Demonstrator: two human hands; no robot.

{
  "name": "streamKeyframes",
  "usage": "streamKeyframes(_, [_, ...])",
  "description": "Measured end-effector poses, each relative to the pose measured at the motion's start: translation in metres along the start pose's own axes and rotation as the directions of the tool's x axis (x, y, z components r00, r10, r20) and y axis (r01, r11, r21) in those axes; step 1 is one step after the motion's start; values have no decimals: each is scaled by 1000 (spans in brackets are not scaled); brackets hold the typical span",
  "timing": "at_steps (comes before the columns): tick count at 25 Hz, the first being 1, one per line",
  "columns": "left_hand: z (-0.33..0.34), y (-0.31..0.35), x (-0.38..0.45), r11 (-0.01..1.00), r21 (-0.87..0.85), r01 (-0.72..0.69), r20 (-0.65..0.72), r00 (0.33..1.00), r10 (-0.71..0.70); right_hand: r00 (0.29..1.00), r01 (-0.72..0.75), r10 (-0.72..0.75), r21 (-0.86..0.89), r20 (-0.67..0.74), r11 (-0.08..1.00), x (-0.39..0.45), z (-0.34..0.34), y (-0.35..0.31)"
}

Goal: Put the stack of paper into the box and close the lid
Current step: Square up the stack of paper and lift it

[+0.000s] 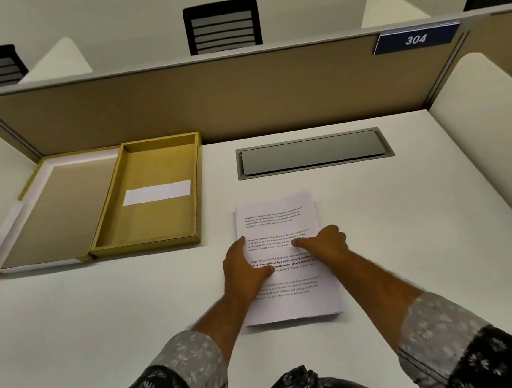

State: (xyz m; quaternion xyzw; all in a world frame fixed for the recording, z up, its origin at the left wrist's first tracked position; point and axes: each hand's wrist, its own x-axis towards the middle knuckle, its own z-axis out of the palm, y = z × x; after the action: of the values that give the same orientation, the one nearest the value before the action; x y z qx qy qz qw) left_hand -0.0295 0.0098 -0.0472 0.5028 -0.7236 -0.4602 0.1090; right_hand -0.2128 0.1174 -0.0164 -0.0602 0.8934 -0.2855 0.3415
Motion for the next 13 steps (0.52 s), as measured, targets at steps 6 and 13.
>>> streamKeyframes(6, [-5, -3, 1, 998, 55, -37, 54, 998, 34, 988, 112, -124, 127, 88, 985, -17, -5, -7])
streamKeyframes(13, [-17, -18, 3, 998, -12, -60, 153, 986, 61, 985, 99, -148, 406, 89, 908, -15, -8, 24])
